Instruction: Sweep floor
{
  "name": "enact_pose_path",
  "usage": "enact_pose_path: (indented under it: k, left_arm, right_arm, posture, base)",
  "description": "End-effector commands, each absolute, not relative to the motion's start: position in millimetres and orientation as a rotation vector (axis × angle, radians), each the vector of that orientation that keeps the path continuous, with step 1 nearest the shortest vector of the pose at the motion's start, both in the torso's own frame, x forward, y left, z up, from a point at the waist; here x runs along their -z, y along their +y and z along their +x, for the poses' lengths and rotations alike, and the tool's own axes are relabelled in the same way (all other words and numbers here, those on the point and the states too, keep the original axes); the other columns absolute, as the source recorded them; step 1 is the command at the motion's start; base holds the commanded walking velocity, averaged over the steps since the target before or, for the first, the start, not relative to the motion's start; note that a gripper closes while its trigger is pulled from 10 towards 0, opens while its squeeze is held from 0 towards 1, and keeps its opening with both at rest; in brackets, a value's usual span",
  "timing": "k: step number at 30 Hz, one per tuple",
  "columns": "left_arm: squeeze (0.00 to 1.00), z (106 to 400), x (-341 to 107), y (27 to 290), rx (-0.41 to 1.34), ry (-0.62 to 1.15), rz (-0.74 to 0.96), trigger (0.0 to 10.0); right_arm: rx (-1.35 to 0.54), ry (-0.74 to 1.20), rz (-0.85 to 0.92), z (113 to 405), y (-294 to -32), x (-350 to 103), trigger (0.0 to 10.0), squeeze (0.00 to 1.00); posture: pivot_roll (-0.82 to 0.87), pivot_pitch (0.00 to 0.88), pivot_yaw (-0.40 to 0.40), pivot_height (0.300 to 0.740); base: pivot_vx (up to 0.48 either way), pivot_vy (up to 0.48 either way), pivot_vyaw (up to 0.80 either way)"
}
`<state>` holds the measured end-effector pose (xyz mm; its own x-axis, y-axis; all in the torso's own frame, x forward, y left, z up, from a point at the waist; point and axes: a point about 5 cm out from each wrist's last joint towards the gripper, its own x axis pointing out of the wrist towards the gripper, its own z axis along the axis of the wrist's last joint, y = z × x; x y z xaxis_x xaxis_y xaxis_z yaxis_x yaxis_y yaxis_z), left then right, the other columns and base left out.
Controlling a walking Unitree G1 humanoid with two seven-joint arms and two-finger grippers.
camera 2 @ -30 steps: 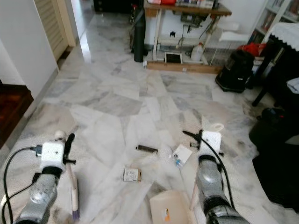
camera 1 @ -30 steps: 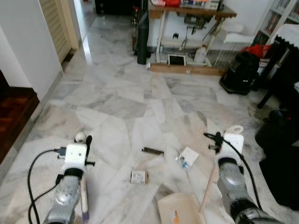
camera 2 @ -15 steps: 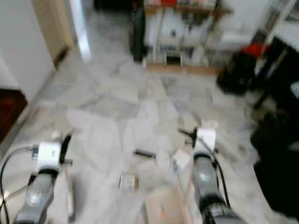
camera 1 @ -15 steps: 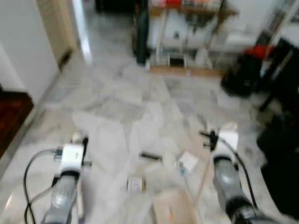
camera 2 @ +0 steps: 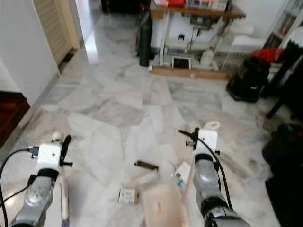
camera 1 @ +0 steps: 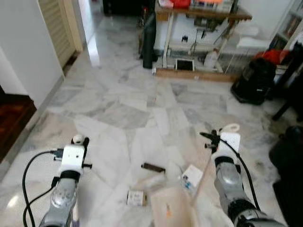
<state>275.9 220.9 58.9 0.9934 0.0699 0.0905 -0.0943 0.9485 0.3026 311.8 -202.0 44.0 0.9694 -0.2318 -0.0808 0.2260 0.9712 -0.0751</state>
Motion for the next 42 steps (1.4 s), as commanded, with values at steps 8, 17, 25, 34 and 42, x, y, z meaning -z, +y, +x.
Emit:
enact_pose_path:
  k: [8, 17, 25, 34, 42]
  left_arm:
    - [0.0, 280, -66, 218, -0.065, -0.116, 0.321, 10.0]
    - [0.0, 279, -66, 220, -0.071, -0.111, 0.322, 10.0]
    - [0.0, 281, -68, 217, -0.045, -0.116, 0.297, 10.0]
    - [0.0, 288, -72, 208, 0.001, -0.121, 0.269, 10.0]
    - [0.0, 295, -79, 203, 0.034, -0.136, 0.237, 10.0]
  right_arm:
    - [0.241, 0.064, -0.084, 315, -208, -50, 10.0, 0.0]
    - [0.249, 0.072, -0.079, 314, -209, -49, 10.0, 0.0]
    - [0.259, 0.079, -0.083, 314, -209, -49, 10.0, 0.0]
    - [0.263, 0.089, -0.083, 318, -208, -51, 10.0, 0.0]
    - [0.275, 0.117, -0.077, 322, -204, -51, 10.0, 0.0]
  posture:
    - [0.07, 0.0, -0.051, 0.74]
    - [0.07, 0.0, -0.051, 0.74]
    - [0.06, 0.0, -0.046, 0.74]
    - [0.04, 0.0, -0.041, 0.74]
    - [0.04, 0.0, -0.046, 0.74]
  base:
    - [0.292, 0.0, 0.0]
    - [0.288, 0.0, 0.0]
    - [0.035, 0.0, 0.0]
    - [0.0, 0.0, 0.0]
    - [0.0, 0.0, 0.0]
